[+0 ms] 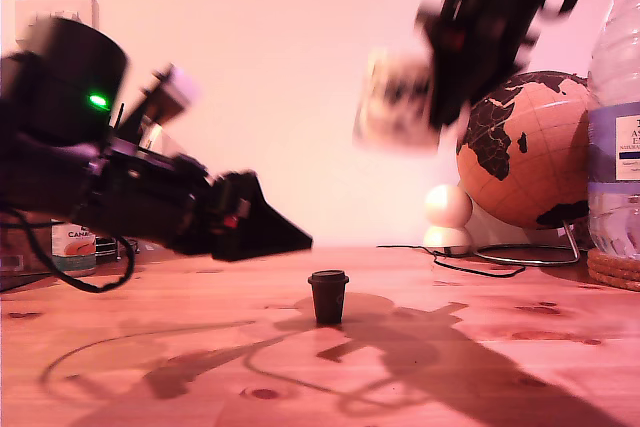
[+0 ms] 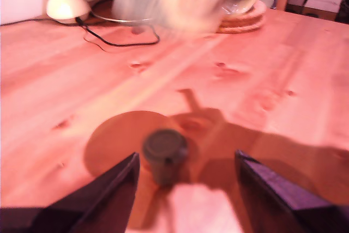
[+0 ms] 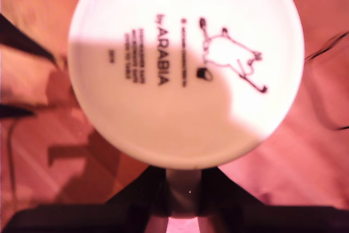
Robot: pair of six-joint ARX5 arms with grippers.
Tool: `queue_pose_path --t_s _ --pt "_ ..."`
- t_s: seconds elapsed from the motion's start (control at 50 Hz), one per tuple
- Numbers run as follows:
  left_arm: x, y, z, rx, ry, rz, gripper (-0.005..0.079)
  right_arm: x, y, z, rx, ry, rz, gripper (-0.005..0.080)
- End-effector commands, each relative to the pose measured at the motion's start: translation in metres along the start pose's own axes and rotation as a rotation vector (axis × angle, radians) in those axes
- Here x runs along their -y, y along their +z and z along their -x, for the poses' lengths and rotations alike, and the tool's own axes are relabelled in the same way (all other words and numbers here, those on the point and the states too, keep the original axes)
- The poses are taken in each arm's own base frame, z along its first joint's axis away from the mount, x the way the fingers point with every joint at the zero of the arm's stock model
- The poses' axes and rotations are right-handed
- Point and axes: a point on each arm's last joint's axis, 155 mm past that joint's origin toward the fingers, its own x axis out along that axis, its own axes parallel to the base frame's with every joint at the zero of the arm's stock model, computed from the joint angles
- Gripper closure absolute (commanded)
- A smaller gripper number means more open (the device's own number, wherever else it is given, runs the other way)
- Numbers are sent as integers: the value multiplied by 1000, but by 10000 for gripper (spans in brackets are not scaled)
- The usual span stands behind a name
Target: Lift the coffee cup and remove the coffee capsule that is hidden under it
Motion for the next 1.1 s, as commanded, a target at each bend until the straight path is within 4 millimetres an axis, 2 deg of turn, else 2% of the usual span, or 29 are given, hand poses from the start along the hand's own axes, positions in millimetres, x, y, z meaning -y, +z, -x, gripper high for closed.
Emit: queue_pose_path --t_s 0.0,0.12,0.14,0.32,0.52,0.98,1.08 --pt "-1 -4 -7 -46 -6 15 231 7 16 11 57 -18 -4 765" --pt "-5 0 -14 -96 -11 15 230 10 16 13 63 -15 -11 765" --pt "-5 0 -15 -103 -12 -34 230 10 16 13 65 -11 -12 765" --pt "-9 2 -22 -169 -20 -99 213 9 18 14 74 -8 -13 765" --pt "-10 0 -31 -229 -46 -100 198 11 19 14 81 -11 -13 765" --pt "-4 -24 -59 -357 -101 -124 201 11 19 14 81 -11 -11 765" --pt "-4 -27 -60 -379 -100 -148 260 11 19 14 81 -11 -11 765"
